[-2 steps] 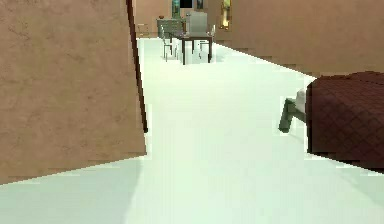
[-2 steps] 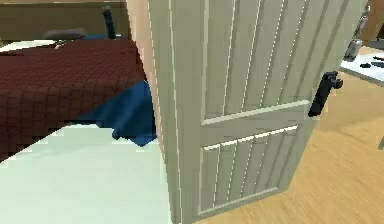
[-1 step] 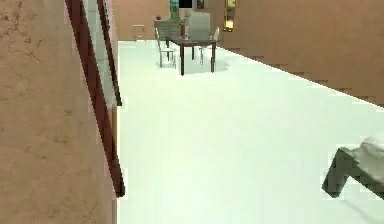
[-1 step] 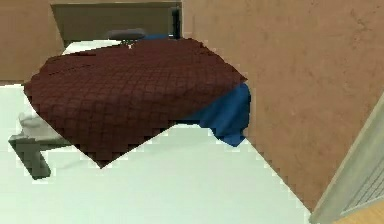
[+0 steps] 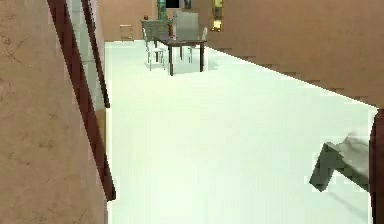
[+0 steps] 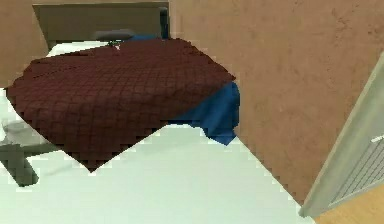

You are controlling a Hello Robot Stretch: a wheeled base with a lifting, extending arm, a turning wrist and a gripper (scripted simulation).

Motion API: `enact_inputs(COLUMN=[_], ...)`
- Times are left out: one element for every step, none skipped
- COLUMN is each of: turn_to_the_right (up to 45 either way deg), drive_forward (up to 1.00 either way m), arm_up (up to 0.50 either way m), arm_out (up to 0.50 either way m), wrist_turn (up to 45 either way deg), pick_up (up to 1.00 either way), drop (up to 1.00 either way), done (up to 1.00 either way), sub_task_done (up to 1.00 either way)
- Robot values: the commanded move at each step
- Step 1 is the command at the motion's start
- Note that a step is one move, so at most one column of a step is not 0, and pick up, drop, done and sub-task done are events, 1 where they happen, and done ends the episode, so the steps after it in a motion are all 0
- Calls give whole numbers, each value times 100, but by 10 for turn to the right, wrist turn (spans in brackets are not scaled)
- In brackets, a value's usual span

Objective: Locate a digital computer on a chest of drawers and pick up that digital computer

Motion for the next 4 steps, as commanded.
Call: enact_inputs(turn_to_the_right=[0,-90,0,-300], drive_forward=[75,0,100,0], arm_up=[0,0,0,0], arm_out=[0,0,0,0], wrist_turn=[0,0,0,0], pick_up=[0,0,0,0], drop=[0,0,0,0], done=[0,0,0,0], sub_task_done=[0,0,0,0])
